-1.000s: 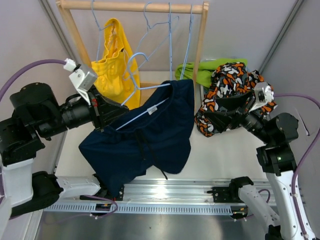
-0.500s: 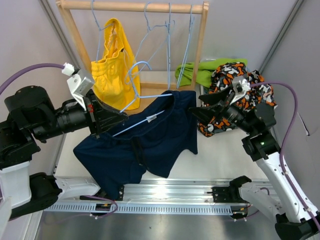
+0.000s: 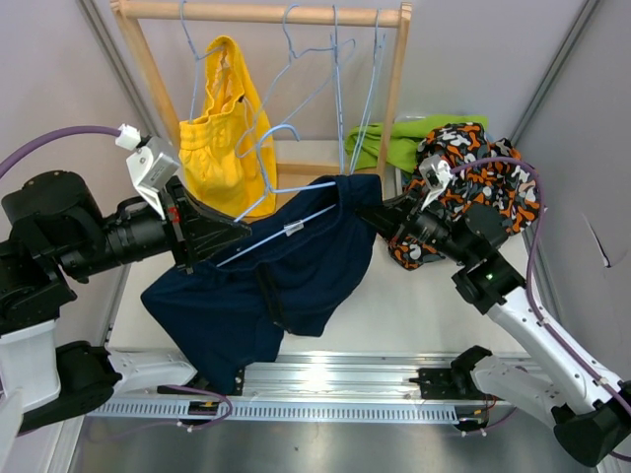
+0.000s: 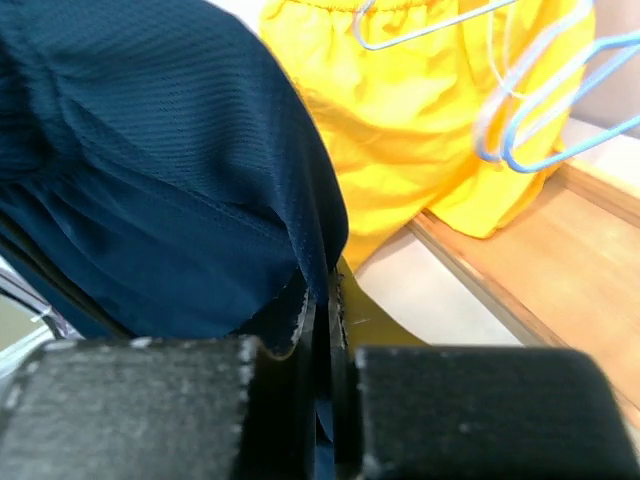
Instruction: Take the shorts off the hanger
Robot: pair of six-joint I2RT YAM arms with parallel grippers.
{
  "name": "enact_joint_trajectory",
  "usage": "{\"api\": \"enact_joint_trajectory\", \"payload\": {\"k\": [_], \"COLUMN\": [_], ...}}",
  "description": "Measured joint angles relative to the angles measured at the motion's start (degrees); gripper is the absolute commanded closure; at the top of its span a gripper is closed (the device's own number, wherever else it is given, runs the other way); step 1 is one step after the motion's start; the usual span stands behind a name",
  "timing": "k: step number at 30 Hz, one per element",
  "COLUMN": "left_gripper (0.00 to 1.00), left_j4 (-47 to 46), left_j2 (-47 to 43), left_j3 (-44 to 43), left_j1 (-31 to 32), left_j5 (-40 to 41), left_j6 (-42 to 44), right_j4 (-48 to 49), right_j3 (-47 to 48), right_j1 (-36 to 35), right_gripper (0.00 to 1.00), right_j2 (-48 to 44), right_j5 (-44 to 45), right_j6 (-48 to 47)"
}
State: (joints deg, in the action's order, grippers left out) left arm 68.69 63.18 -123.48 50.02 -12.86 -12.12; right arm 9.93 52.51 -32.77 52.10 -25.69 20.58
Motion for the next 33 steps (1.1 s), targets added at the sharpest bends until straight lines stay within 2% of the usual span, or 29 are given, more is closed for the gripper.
{"api": "enact_joint_trajectory", "payload": {"k": [7, 10, 14, 16, 28, 33], "left_gripper": [1.00, 1.00, 1.00, 1.00, 1.00, 1.00], "left_j4": [1.1, 0.9, 0.5, -0.2, -0.1, -0.3], "left_j2": [-0.5, -1.6, -3.0, -3.1, -4.2, -4.2], "left_j3": [0.9, 3.9, 9.0, 10.6, 10.8, 9.3], "left_j1": [0.0, 0.0, 0.0, 0.0, 0.1, 0.1], "left_j5": [2.2, 3.7, 4.9, 5.2, 5.8, 7.0], "left_j6": [0.0, 0.0, 0.0, -0.2, -1.0, -1.1], "right_j4": [-0.7, -1.4, -1.3, -0.8, 0.6, 0.6], "right_j3": [0.7, 1.3, 2.3, 2.8, 2.8, 2.8], "right_j1": [2.5, 9.9, 24.3, 28.7, 31.4, 37.4], "right_gripper": [1.00, 1.00, 1.00, 1.00, 1.00, 1.00], "right_j2": [1.0, 0.3, -1.4, -2.1, -0.4, 1.0], "right_j5": [2.2, 0.7, -6.2, -8.8, -13.6, -15.3], "right_j6": [-1.4, -0.8, 2.3, 3.8, 7.0, 9.5]}}
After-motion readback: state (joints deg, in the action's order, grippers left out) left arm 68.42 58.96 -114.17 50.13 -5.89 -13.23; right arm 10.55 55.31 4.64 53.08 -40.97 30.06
